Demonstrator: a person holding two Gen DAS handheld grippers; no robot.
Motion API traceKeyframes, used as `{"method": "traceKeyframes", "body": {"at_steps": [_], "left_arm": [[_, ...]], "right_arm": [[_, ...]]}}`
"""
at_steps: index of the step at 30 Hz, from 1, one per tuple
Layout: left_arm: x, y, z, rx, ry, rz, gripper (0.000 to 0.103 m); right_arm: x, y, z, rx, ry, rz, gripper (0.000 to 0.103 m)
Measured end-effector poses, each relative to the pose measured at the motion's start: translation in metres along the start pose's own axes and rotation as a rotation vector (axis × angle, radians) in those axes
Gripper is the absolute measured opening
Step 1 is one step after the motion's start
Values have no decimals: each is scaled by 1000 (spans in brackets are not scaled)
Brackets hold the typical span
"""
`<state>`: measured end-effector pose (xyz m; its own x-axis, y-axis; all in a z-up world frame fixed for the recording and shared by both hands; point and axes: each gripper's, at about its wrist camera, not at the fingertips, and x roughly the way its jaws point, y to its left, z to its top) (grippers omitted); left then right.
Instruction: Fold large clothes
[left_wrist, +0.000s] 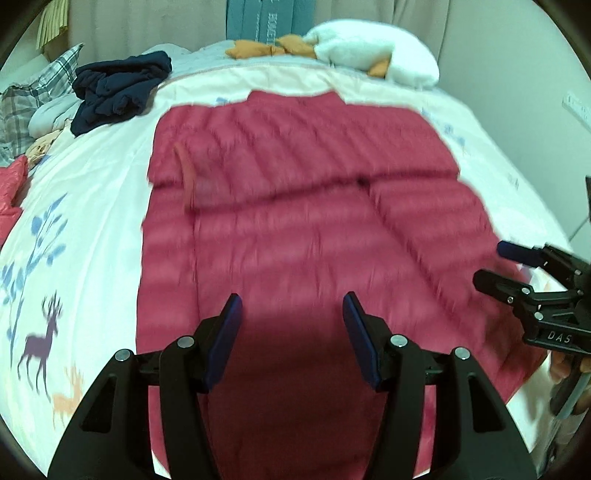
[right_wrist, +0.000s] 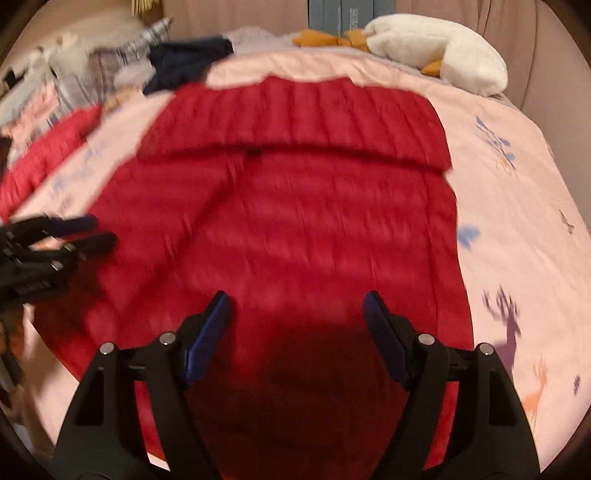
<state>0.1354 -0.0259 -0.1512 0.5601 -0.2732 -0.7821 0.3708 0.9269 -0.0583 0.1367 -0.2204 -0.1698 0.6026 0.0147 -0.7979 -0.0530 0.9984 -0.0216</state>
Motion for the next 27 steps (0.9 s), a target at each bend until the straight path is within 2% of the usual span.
{"method": "traceKeyframes", "body": {"at_steps": [5,9,21,24,27], "left_arm": [[3,6,-32,-3,30,35,59],[-8,14,-45,-33,25,53,72],[-37,28,-68,-55,19,110,72],[-47,37,-72,-89,15,134,72],[-58,60,-78,-201,15,126,76]], "right_arm": [[-10,-12,-27,19,-12,-37,76],[-22,-31,-42,73,-12,-28,76],[-50,-65,-72,202,-10,-55,79],[-60,-80,-78,262,-27,-64,80],[-72,-100,-85,350,-56,-23,81]]}}
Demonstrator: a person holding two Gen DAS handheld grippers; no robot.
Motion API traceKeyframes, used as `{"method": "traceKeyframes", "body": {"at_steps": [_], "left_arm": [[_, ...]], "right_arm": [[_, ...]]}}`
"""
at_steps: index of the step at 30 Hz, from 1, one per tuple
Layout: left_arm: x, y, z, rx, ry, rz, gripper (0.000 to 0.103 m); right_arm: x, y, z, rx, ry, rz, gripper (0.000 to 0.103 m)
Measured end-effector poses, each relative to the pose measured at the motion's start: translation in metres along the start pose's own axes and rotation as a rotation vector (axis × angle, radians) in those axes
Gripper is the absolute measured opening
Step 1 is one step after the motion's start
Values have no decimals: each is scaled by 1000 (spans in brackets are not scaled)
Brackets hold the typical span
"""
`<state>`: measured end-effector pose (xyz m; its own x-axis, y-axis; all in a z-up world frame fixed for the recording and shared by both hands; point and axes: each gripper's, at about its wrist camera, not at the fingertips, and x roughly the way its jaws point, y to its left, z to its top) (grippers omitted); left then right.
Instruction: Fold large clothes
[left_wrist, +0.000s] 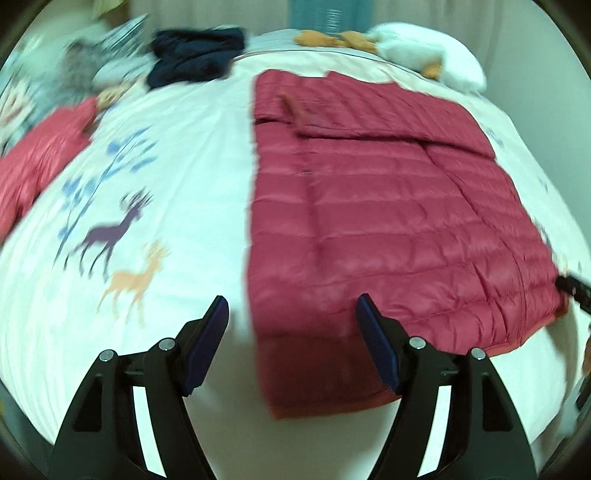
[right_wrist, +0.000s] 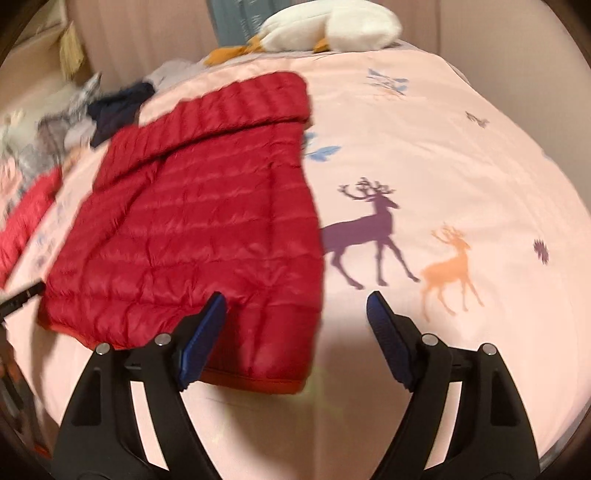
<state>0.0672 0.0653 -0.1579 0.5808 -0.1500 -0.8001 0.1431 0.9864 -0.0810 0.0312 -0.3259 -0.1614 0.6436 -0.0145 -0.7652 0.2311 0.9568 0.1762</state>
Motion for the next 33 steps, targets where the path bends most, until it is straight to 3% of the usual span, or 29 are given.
{"method": "traceKeyframes", "body": {"at_steps": [2,5,8,11,19,33], "left_arm": [[-5,21,-2,-107,-4,-33,82],[-7,39,-6,-205,0,-99,82],[-4,41,-8,-228,16,-139,83],[5,38,-8,-256,51,-236,84],[22,25,-5,-259,87,-315,84],[39,15,5,-234,98,-367,87]], "right_arm": [[-4,-12,0,56,-1,50,83],[-3,-22,-1,123,12,128,85],[1,-25,-2,160,26,176,88],[7,-23,-2,185,39,213,88],[22,-16,-1,194,78,256,88],[40,0,12,176,108,301,93]]}}
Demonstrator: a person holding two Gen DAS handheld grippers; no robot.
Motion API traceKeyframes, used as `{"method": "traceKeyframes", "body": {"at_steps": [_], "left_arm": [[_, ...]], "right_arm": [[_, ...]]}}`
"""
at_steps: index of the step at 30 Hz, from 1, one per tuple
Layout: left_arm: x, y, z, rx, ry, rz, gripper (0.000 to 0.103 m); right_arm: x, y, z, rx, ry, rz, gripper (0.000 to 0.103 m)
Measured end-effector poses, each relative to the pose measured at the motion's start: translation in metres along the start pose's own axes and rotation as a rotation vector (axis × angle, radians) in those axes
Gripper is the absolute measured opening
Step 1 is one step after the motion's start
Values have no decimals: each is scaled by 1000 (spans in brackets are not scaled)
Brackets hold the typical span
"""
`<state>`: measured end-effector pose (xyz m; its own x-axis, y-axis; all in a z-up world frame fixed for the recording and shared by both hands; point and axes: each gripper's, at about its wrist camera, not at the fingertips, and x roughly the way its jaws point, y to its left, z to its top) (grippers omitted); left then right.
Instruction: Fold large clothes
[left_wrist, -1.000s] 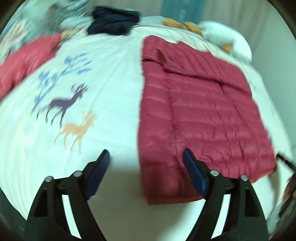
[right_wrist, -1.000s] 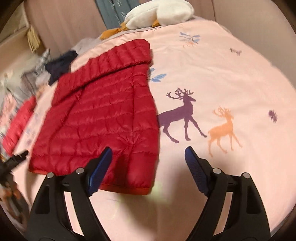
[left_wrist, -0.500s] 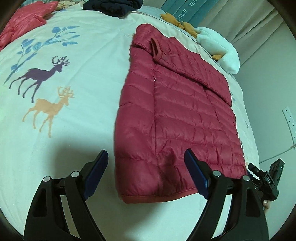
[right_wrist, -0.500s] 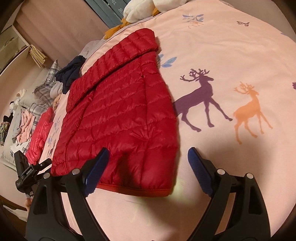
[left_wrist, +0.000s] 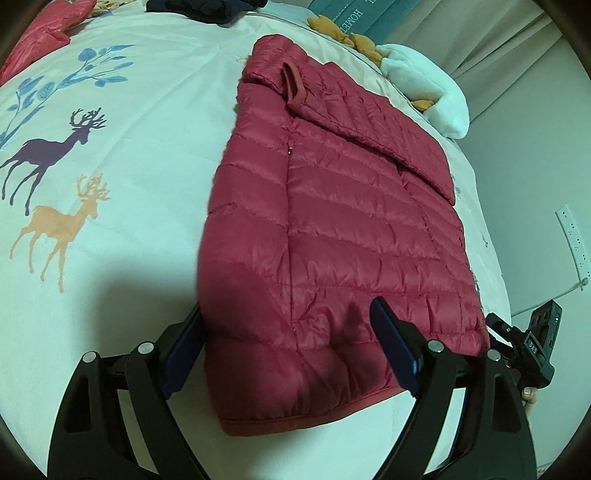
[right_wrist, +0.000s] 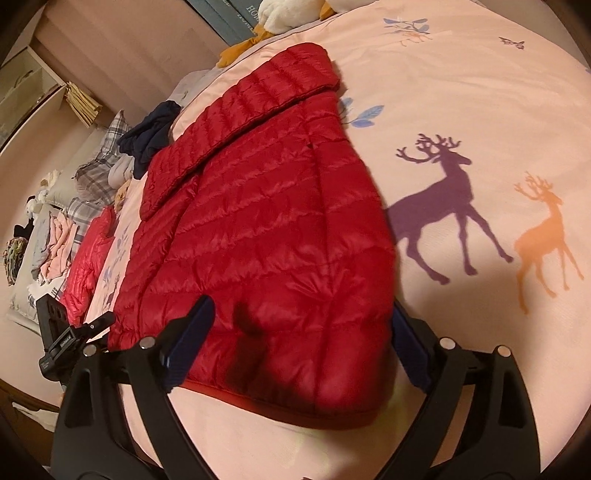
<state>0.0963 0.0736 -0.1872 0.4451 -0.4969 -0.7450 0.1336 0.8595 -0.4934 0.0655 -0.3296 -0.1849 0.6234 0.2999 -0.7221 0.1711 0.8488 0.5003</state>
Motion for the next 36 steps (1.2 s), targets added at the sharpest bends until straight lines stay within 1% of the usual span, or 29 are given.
{"method": "traceKeyframes", "body": {"at_steps": [5,10,13,16,19,22,27,29,36], "left_arm": [[4,-1,4,-9,6,-43,88],[9,-1,9,-12,9,-56,88],[11,-4,12,-11,10,-67,88],[15,-7,14,-8,11,-89,88],[18,-9,14,-3,11,-94,88],[17,-10,12,2,12,-107,88],[13,-8,6,6,26,-133,88],[11,-8,3,0,31,-141,88],[5,-8,-10,-8,34,-156,88]], "right_arm": [[6,2,4,9,3,25,93],[8,-1,8,49,-6,69,93],[11,-2,11,69,-9,103,93],[14,-6,14,107,-10,160,93],[15,-7,14,126,-13,195,93],[13,-8,12,129,-5,222,90],[8,-11,3,133,7,227,81],[5,-12,-1,131,11,228,80],[-2,-15,-10,135,24,233,78]]}}
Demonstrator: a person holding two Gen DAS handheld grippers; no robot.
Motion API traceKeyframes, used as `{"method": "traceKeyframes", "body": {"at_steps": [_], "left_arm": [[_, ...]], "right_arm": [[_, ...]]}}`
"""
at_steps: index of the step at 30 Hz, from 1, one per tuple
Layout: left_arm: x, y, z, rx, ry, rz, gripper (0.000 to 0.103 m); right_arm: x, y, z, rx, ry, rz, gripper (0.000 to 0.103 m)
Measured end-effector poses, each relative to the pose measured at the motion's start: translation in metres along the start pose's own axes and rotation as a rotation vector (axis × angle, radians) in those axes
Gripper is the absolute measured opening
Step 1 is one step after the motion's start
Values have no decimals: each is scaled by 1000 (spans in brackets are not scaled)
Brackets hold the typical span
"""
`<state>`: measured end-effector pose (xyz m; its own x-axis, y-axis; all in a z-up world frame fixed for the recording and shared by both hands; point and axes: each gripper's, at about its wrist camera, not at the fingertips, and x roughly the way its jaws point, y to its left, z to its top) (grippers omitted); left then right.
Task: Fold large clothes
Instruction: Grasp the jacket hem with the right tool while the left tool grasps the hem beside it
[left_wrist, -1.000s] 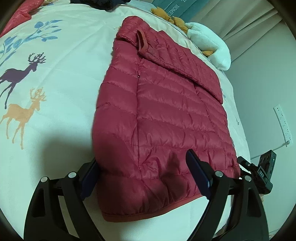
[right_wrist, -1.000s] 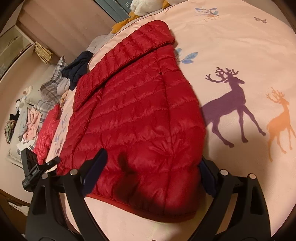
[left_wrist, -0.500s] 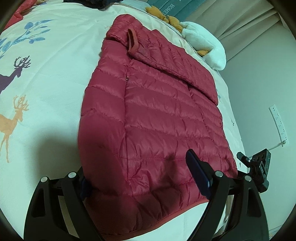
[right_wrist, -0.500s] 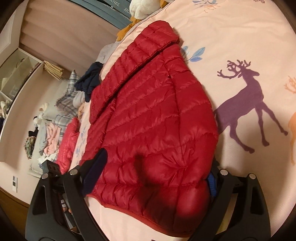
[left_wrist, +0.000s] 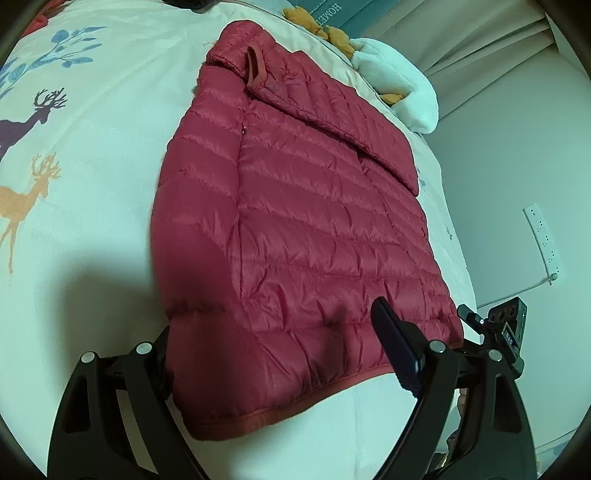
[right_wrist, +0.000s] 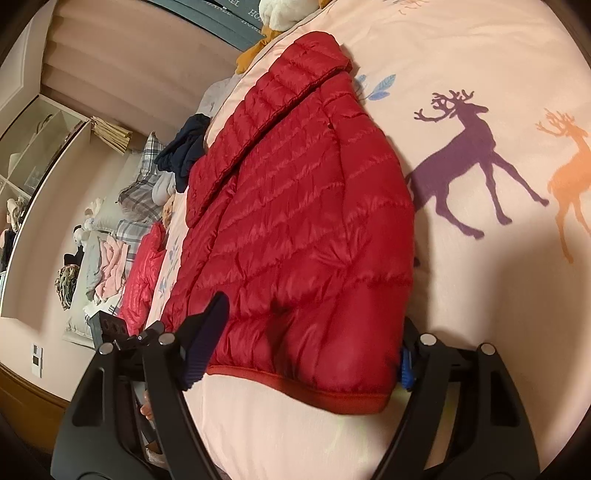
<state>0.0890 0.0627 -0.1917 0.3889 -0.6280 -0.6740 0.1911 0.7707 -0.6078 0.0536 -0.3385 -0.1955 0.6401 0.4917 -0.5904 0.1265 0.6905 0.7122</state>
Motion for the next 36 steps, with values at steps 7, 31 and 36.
{"method": "traceKeyframes", "body": {"at_steps": [7,31,36], "left_arm": [[1,2,0,-22,-12,0,88],[12,-1,15,-33,-40,76,69],[12,-3,14,-22,-41,90,61]], "right_arm": [[5,-4,4,31,-11,4,74],[27,1,3,33,-71,-16,39],[29,12,-3,-30,-91,-92,37]]}}
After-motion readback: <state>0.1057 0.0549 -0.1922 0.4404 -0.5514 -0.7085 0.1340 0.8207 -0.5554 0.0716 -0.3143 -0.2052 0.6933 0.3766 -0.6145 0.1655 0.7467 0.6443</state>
